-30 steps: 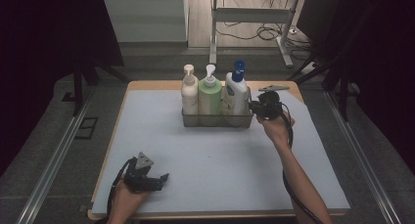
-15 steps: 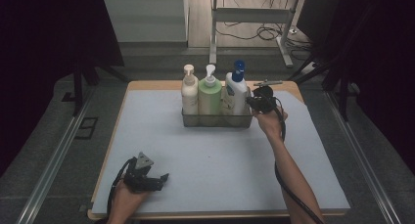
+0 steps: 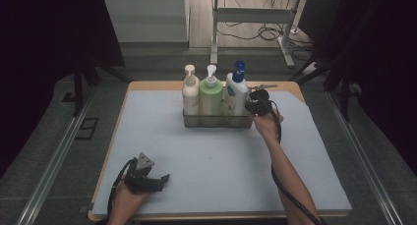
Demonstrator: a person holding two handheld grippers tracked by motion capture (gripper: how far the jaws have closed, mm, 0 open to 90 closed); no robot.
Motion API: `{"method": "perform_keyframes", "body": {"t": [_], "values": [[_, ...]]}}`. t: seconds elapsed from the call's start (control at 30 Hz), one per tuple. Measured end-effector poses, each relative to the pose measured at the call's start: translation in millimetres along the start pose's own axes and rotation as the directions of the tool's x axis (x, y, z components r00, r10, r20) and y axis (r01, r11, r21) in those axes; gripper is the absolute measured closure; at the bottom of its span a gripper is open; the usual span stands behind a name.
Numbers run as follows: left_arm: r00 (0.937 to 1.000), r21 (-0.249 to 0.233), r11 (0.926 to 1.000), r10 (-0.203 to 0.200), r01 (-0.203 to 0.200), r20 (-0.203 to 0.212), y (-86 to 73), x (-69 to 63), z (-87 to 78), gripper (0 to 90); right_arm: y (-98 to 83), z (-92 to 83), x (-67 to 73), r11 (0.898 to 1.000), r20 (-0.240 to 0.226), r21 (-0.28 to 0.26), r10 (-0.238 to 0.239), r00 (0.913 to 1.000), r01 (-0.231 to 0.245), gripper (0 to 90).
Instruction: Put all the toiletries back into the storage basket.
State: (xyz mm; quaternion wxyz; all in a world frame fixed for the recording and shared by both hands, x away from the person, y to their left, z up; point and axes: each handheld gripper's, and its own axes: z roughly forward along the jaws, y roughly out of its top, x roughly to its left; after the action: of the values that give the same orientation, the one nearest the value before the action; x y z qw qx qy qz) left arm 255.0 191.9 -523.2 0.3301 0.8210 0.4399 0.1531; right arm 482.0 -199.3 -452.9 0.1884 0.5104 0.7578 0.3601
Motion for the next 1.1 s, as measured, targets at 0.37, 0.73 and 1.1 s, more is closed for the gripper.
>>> {"method": "perform_keyframes", "body": {"t": [0.37,0.73,1.1], "values": [[1.0,0.0,1.0,0.0,0.0,0.0,0.0,0.0,0.0,12.2,-5.9,4.8,4.1,1.0,-0.007,0.019,-0.001,1.0,0.001,89.7],[1.0,0.0,1.0,0.0,0.0,0.0,0.0,0.0,0.0,12.2,-6.8,6.6,11.6,0.999,-0.038,0.027,-0.021,0.9991,0.022,89.7],[1.0,0.0,1.0,0.0,0.0,0.001,0.1,0.0,0.0,12.2,-8.7,6.5,18.7,0.999,-0.05,0.03,-0.04,0.998,0.041,89.8]]}}
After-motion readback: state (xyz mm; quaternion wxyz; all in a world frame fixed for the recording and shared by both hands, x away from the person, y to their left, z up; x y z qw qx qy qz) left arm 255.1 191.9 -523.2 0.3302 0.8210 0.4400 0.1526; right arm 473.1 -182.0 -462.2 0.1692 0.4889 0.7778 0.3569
